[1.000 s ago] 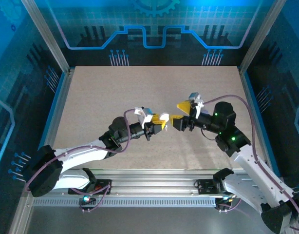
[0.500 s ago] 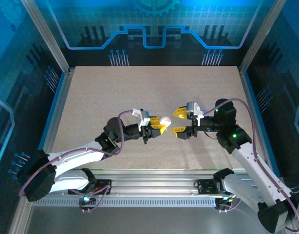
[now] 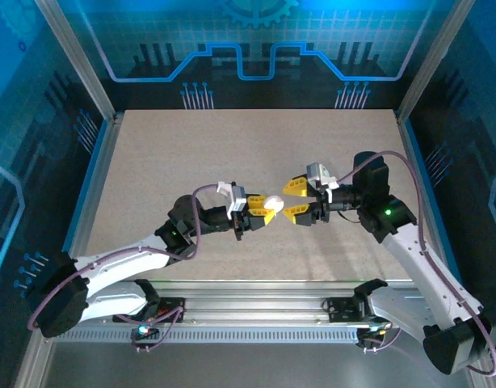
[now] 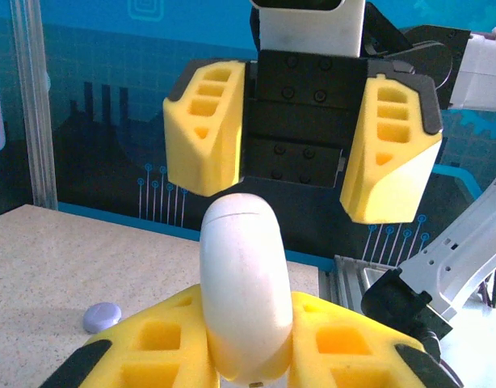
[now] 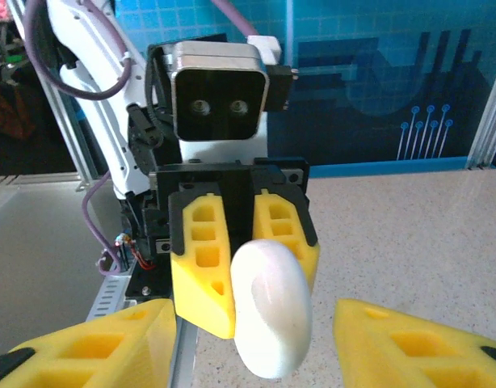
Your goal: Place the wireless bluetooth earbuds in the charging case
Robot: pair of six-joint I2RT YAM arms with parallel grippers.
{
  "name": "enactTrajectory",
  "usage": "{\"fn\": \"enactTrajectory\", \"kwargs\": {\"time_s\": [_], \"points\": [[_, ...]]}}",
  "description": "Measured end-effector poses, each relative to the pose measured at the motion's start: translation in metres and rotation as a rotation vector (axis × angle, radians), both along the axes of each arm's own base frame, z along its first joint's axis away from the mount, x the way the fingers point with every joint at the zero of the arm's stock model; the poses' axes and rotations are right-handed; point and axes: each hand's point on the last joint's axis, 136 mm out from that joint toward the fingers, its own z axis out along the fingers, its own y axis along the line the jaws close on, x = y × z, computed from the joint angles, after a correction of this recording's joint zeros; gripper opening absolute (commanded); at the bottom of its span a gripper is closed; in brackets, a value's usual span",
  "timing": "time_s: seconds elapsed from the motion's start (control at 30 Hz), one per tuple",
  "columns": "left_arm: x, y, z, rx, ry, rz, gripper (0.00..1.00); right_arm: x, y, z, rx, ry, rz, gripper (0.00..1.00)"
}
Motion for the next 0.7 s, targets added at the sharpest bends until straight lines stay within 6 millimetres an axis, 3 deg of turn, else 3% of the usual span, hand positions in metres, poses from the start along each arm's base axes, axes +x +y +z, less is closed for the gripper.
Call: {"fn": "enactTrajectory", "kwargs": {"time_s": [0.5,0.7], "points": [[-0.003,0.000,0.001,-0.001,-0.004,-0.014,0.20,0.005,0.010,-0.014,-0.031,0.079,0.048,0.51],[-0.003,0.000,0.003,-0.002,-0.016,-0.013,0.19,0.002,0.015,-0.011,-0.037,0.074,0.088,0.38]]}}
